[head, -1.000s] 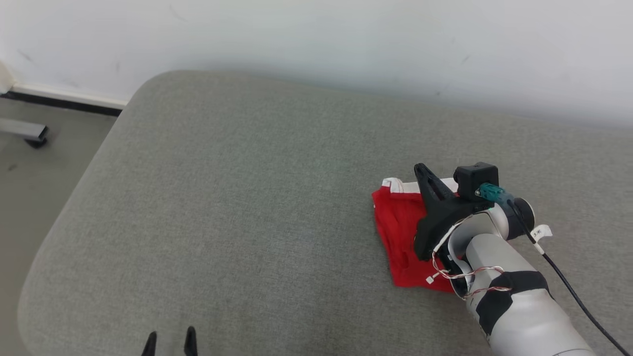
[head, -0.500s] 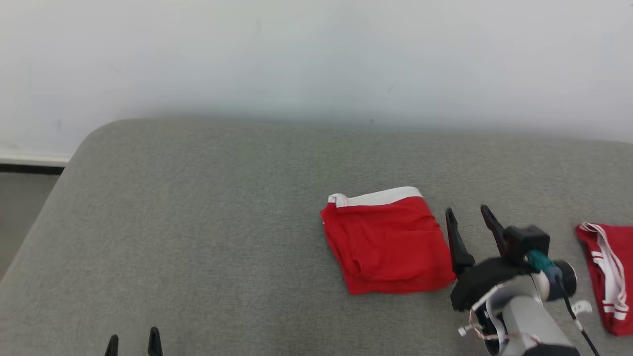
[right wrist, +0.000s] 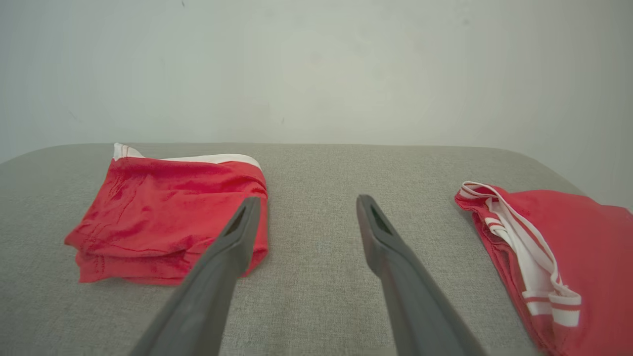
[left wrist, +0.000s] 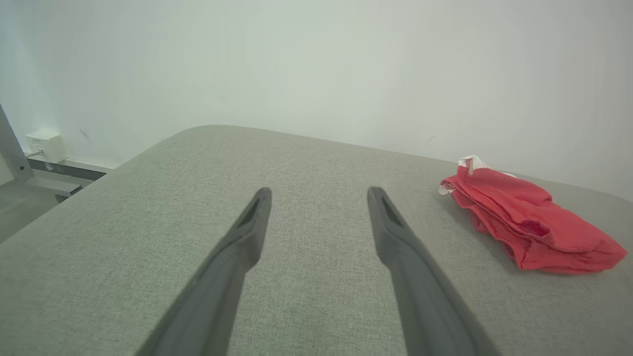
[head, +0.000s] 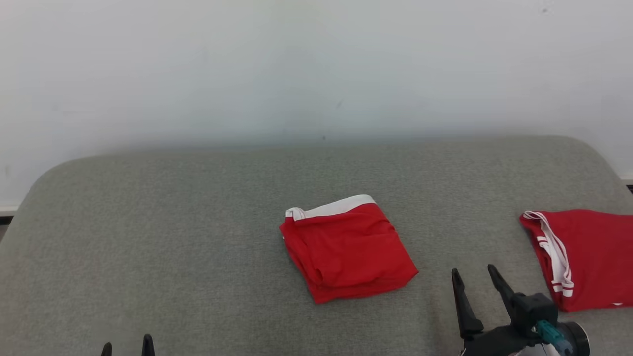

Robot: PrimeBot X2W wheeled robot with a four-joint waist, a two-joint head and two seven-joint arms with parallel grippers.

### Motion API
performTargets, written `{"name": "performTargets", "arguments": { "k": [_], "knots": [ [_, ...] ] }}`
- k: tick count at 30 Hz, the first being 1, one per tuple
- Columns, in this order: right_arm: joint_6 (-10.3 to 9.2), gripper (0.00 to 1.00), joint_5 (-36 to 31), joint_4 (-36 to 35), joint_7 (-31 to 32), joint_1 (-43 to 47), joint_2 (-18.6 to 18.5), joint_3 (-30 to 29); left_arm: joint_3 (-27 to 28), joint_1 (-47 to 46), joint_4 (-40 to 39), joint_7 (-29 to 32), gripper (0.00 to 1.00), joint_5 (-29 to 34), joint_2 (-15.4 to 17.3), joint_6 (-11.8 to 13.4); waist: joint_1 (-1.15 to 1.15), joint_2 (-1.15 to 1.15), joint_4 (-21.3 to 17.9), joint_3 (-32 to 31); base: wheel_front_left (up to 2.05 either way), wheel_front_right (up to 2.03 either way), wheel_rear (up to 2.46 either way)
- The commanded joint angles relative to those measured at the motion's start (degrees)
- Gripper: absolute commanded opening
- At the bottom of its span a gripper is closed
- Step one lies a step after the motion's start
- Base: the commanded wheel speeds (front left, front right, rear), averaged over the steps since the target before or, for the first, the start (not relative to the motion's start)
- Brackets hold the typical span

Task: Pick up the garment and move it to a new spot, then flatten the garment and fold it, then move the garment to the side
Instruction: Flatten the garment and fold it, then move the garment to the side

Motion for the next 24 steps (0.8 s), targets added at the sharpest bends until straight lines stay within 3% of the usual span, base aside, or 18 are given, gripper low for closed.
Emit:
{"name": "performTargets", "arguments": {
  "k": [1, 10, 24],
  "knots": [
    [-0.16, 1.0, 0.68, -1.23, 0.71, 1.44, 0.07, 0.51, 0.16, 0.07, 0.9, -0.15, 1.0, 0.4, -0.1, -0.34, 0.01, 0.0, -1.47, -0.72, 0.0, 0.0, 0.0],
    [-0.16, 1.0, 2.84, -5.0, 3.46, 5.33, 0.08, 4.86, 0.83, -0.75, 5.11, -0.15, 1.0, 0.64, 0.09, -0.82, 0.01, 0.0, -3.36, -0.81, 0.0, 0.0, 0.0],
    [-0.16, 1.0, 3.95, -6.4, 4.65, 6.43, 0.09, 5.93, 0.57, -2.07, 7.38, -0.15, 1.0, -0.38, 0.68, -0.91, 0.01, 0.0, -4.47, -0.37, 0.0, 0.0, 0.0]
  ]
}}
